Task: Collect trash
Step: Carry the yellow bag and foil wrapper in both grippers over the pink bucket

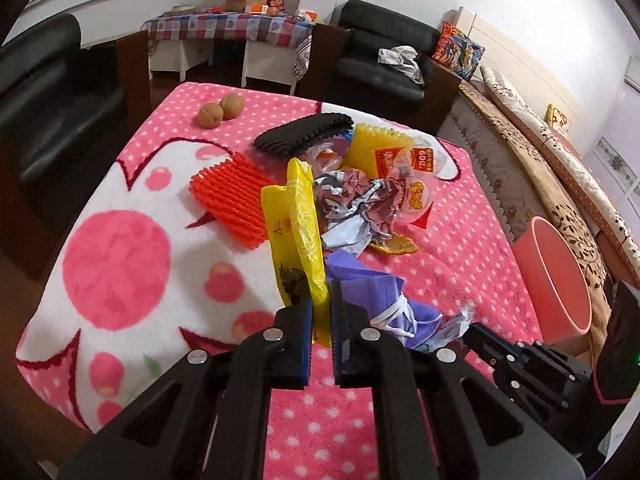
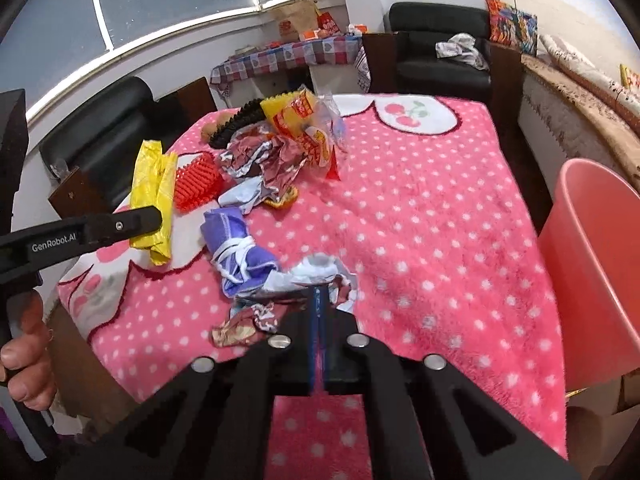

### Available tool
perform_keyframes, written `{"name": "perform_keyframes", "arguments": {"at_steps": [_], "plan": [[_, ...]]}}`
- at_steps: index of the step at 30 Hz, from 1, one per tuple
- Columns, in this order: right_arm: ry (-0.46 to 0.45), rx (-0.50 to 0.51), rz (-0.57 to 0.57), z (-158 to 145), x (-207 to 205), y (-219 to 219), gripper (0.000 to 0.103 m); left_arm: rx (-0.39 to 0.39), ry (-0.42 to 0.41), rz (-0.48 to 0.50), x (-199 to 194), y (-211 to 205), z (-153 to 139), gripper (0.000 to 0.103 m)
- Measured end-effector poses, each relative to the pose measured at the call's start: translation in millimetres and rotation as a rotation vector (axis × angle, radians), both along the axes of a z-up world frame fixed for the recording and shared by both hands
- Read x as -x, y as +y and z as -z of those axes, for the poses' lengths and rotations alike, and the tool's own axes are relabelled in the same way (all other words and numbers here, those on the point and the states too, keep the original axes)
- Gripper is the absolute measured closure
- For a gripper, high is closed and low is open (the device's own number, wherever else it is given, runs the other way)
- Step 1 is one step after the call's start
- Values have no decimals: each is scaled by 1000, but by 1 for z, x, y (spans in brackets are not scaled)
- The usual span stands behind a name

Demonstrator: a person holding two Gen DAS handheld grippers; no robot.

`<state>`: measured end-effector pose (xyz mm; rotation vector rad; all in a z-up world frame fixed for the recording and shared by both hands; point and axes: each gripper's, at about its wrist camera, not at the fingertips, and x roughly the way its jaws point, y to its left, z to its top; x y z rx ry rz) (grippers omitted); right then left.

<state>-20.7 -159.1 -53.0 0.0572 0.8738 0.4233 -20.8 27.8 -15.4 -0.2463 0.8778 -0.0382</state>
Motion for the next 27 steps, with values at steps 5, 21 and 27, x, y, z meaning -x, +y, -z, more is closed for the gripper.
{"name": "perform_keyframes", "arguments": {"at_steps": [5, 21, 27], "plan": [[23, -40, 14, 2, 4, -9, 103, 3, -5, -1, 0, 1, 0, 96], [63, -30, 32, 9, -6, 12, 42, -17, -39, 70, 4, -9, 3, 96], [-28, 60, 14, 7, -1, 22, 72, -11, -42, 77, 3, -9, 4, 96]]}}
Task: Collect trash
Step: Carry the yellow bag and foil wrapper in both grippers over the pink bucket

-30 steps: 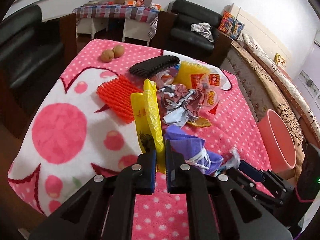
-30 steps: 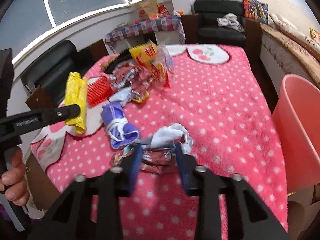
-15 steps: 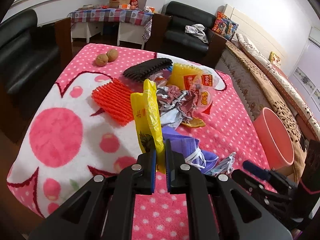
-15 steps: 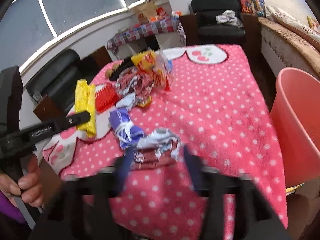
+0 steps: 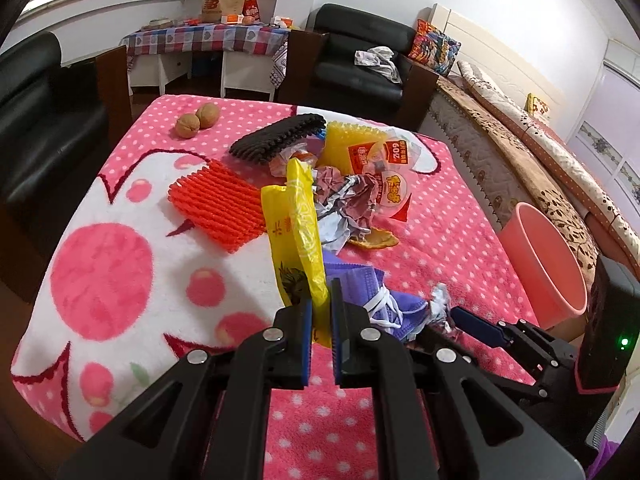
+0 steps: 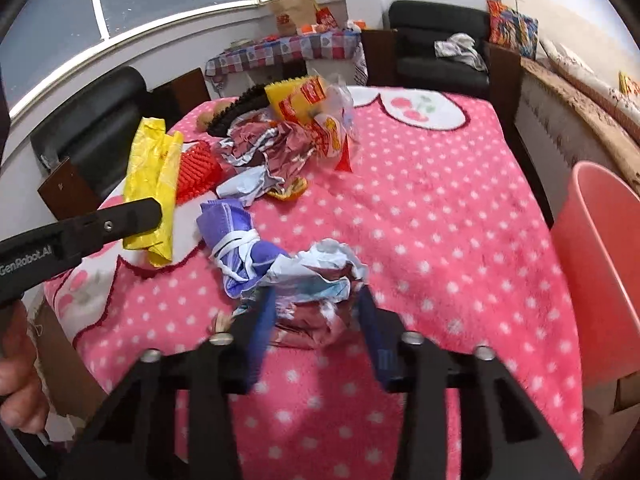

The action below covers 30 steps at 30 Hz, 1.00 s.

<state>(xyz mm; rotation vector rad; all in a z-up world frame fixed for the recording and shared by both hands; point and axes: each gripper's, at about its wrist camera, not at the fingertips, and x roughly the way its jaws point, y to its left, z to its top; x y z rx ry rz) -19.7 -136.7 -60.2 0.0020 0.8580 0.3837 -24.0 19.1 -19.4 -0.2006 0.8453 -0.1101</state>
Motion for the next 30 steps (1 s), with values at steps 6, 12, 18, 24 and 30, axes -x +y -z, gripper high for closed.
{"name": "perform_keyframes", "arguments": {"at_steps": [6, 12, 18, 24, 30], "plan": [[13, -18, -10, 0, 1, -6, 103, 3, -3, 8, -1, -2, 1, 96], [-33, -42, -22, -13, 10, -12, 103, 7, -15, 8, 0, 0, -1, 96], [-74, -83, -35, -32, 18, -16, 103, 11, -19, 6, 0, 1, -2, 96], [-128, -100, -3, -53, 19, -29, 103, 11, -44, 31, 2, -2, -9, 96], [-181, -103, 54, -74, 22, -52, 103, 8, -68, 74, 0, -15, -16, 96]]}}
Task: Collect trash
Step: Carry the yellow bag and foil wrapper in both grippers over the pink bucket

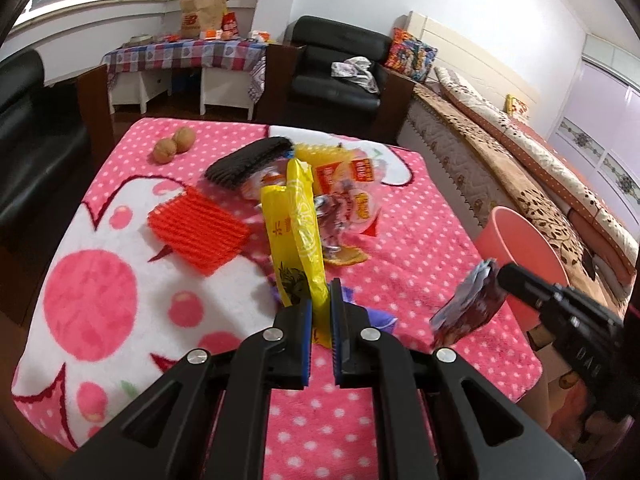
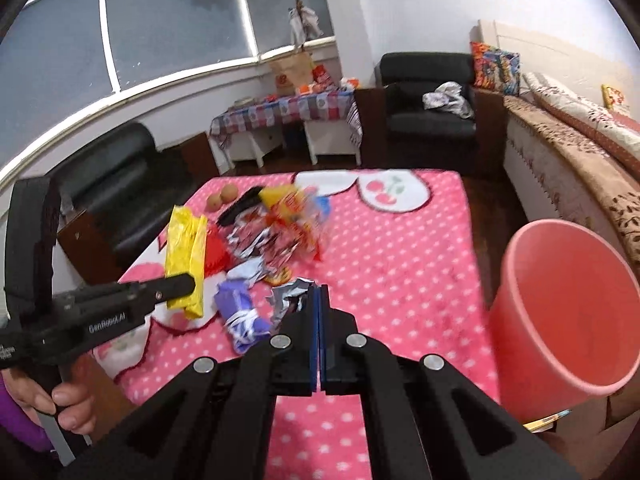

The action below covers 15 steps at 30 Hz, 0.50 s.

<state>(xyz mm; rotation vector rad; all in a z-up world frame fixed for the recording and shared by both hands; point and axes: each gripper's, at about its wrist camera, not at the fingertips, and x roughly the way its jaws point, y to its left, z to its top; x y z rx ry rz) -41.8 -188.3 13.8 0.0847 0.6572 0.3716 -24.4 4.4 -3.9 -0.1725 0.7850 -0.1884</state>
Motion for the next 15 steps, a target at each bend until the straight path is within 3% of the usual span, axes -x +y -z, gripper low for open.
{"name": "perform_keyframes", "arguments": {"at_steps": [15], "plan": [[-74, -12, 189, -36, -1, -78, 103, -17, -80, 214, -13, -78, -23, 96]]}}
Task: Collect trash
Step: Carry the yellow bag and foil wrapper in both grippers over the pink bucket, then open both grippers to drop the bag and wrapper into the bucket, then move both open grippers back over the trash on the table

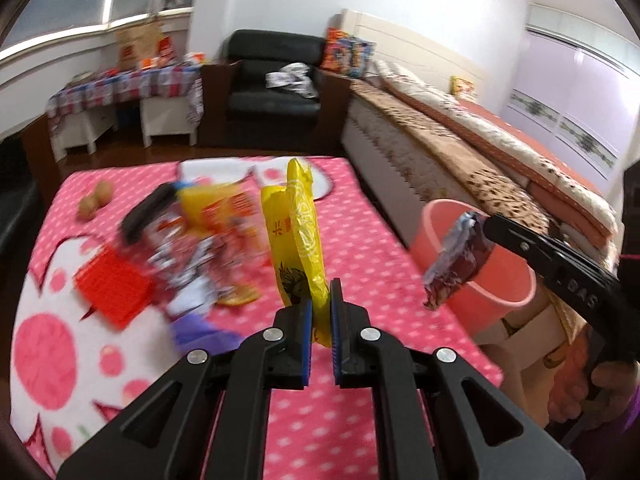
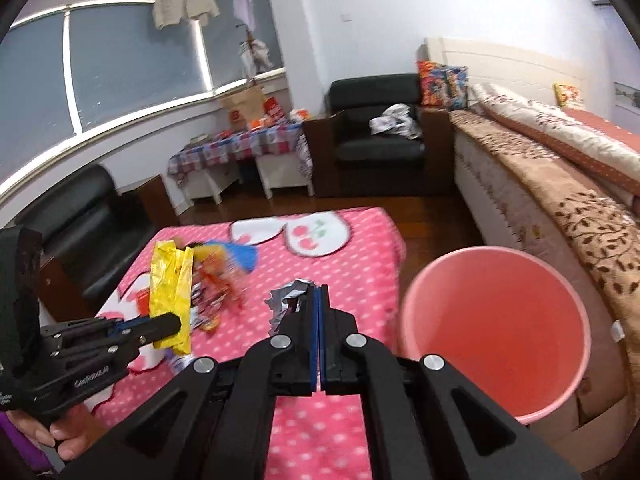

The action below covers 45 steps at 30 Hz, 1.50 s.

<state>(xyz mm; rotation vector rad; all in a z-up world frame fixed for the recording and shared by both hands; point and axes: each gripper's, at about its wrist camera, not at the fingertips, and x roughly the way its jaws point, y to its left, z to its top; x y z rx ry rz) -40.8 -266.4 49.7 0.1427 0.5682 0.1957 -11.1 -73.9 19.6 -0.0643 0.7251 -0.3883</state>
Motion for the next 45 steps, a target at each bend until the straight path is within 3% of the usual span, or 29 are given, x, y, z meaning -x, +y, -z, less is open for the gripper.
{"name": "perform_keyframes", "arguments": {"at_steps": [7, 16, 24, 28, 29, 31, 34, 36, 38, 39, 45], "plan": [[4, 12, 129, -2, 1, -57, 103, -6, -36, 157, -10, -68, -6, 96], [67, 4, 264, 22, -4, -123, 103, -2, -40, 340, -19, -157, 3, 96], [117, -1, 296, 46, -5, -143, 103, -42, -20, 400, -24, -198, 24, 96], [141, -3, 300, 56, -4, -147, 103, -46, 19, 395, -31, -204, 34, 84], [150, -6, 302, 59, -4, -149, 103, -48, 28, 389, -33, -205, 36, 73], [162, -15, 301, 62, -4, -149, 103, -43, 35, 382, -34, -204, 37, 62], [169, -20, 304, 65, -3, -149, 103, -32, 41, 377, -35, -202, 36, 62], [176, -21, 305, 66, -3, -150, 95, -25, 43, 375, -35, -200, 35, 62], [178, -26, 307, 66, -2, -151, 75, -20, 44, 369, -35, -198, 34, 62], [176, -26, 308, 66, -1, -151, 72, -16, 46, 369, -35, -197, 34, 61], [164, -25, 299, 61, 4, -146, 68, -14, 36, 349, -29, -186, 28, 61]]}}
